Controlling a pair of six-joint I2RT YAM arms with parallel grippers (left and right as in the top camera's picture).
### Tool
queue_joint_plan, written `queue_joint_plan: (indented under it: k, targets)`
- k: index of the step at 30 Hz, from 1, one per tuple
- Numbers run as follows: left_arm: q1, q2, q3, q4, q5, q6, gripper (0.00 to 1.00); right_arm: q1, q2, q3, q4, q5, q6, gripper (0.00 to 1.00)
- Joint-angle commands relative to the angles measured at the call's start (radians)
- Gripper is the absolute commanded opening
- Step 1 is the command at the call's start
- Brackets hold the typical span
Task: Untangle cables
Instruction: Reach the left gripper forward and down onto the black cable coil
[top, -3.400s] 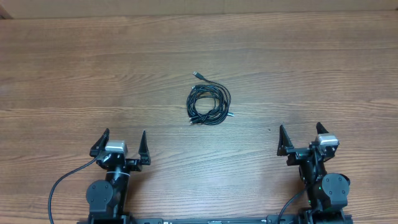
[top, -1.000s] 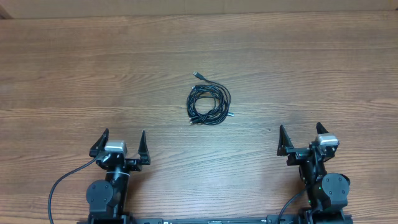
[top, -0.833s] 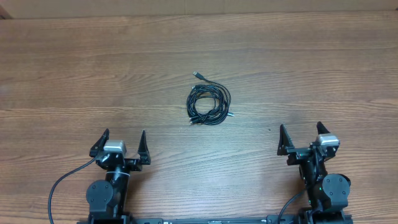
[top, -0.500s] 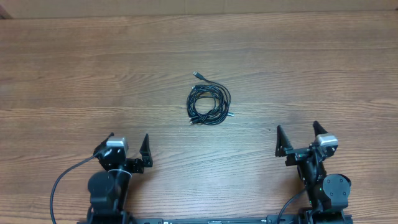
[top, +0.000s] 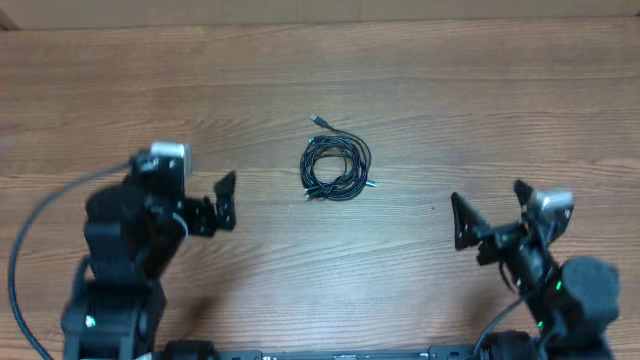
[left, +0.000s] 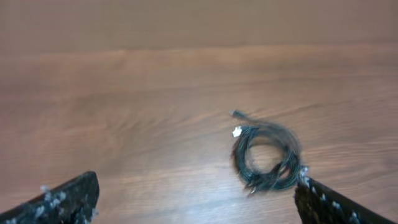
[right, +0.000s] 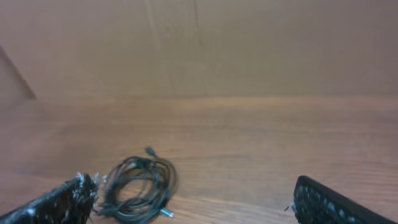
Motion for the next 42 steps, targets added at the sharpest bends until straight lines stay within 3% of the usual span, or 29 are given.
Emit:
queue_joint_plan:
  k: [1,7,12,14,16,20,28,42]
  targets:
    - [-0.097,0.156,0.252,-0.136,0.014,0.023,1.0,0.005,0.256,0.23,-0.133,-0.118,0.002,1.0]
    - [-0.245,0.401,0.568,-0.387,-0.058,0.023,1.0,0.011,0.55,0.469,-0.275,-0.337,0.003,1.0]
    - [-0.29,0.515,0.644,-0.397,0.06,0.011,1.0,0.011,0.682,0.489,-0.27,-0.476,-0.005,1.0]
    - [-0.29,0.554,0.645,-0.375,0.013,-0.091,1.0,0.011,0.71,0.504,-0.286,-0.421,0.0,0.98]
    - [-0.292,0.601,0.645,-0.381,-0.072,-0.205,1.0,0.011,0.714,0.526,-0.319,-0.341,0.006,0.96]
    - [-0.312,0.723,0.645,-0.388,-0.219,-0.221,1.0,0.011,0.695,0.641,-0.431,-0.234,0.003,0.97]
    - [-0.373,0.99,0.645,-0.282,-0.206,-0.196,1.0,0.011,0.632,0.88,-0.608,-0.225,0.002,0.98]
    - [-0.381,1.23,0.645,-0.24,-0.198,-0.254,1.0,0.011,0.602,0.881,-0.718,-0.198,0.002,1.0]
